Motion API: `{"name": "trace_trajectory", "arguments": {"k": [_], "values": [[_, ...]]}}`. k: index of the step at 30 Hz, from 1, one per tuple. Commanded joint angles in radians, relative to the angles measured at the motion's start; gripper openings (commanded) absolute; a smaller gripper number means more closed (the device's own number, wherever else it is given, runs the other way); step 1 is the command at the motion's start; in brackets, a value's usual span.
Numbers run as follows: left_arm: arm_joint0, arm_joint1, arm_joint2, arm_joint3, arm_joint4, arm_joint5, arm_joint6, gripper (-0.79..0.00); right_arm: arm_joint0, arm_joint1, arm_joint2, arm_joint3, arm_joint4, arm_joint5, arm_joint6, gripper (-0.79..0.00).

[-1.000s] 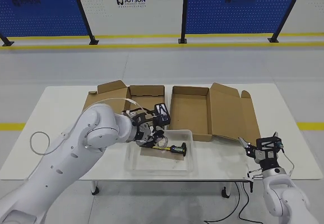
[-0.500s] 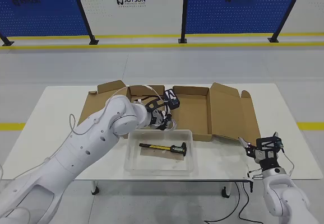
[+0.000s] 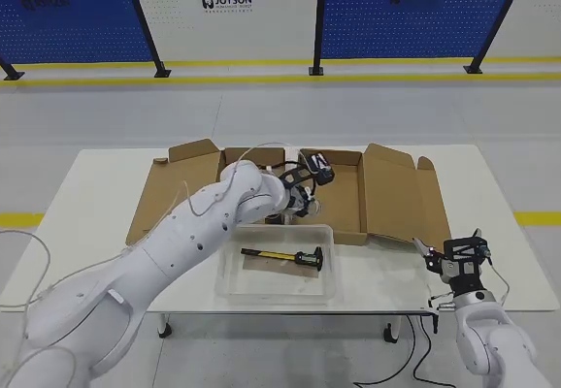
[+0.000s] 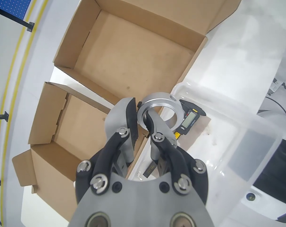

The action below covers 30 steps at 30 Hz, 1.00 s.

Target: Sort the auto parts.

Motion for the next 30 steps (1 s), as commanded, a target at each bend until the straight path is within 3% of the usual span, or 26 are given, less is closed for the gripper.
{"name": "trace_trajectory", "arguments": {"k": [1, 17, 30], "values": [[-0.012, -0.026, 0.019, 0.049, 0.003, -0.002, 0.013, -0.785, 0.0, 0.0, 0.0, 0.0, 0.0, 0.0, 0.0, 0.0], [-0.074, -0.222, 0.107, 0.407, 0.009, -0.056, 0.09, -0.785, 0.0, 0.0, 0.0, 0.0, 0.0, 0.0, 0.0, 0.0], [-0.1, -0.338, 0.121, 0.614, 0.03, -0.086, 0.131, -0.785, 0.0, 0.0, 0.0, 0.0, 0.0, 0.0, 0.0, 0.0]]}}
